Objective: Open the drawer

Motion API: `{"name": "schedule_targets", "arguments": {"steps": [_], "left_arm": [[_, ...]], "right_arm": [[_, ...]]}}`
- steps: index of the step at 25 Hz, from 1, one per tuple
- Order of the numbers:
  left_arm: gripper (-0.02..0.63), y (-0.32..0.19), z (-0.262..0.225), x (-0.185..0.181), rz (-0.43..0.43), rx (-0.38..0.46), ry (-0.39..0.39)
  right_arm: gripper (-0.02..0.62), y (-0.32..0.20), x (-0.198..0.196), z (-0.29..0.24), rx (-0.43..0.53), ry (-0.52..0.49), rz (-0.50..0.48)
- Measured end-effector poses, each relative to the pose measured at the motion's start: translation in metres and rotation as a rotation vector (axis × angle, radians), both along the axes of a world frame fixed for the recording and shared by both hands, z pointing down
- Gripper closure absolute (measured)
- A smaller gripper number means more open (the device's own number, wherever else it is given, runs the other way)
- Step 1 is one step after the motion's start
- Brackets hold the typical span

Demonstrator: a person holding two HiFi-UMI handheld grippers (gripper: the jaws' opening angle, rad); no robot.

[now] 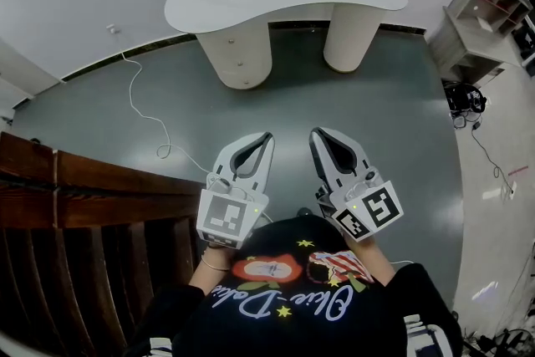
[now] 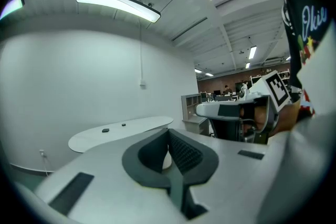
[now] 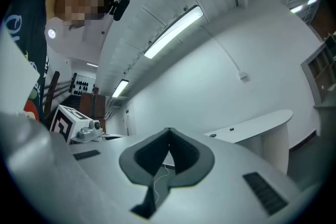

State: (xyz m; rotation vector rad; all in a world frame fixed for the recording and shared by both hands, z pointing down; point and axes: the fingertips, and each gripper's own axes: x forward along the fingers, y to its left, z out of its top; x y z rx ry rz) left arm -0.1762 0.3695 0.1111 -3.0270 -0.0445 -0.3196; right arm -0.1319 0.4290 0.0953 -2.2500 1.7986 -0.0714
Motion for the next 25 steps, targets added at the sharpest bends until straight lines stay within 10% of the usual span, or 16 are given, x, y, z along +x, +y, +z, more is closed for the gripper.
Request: {"name": "schedule_targets", "arguments": {"steps": [25], "left_arm": [[0.603,0.057,0.007,0.057,-0.004,-0.007,-0.015]], "right_arm": [[0.6,0.079,0.058,0.016,-0.001,-0.021,-0.012]]}}
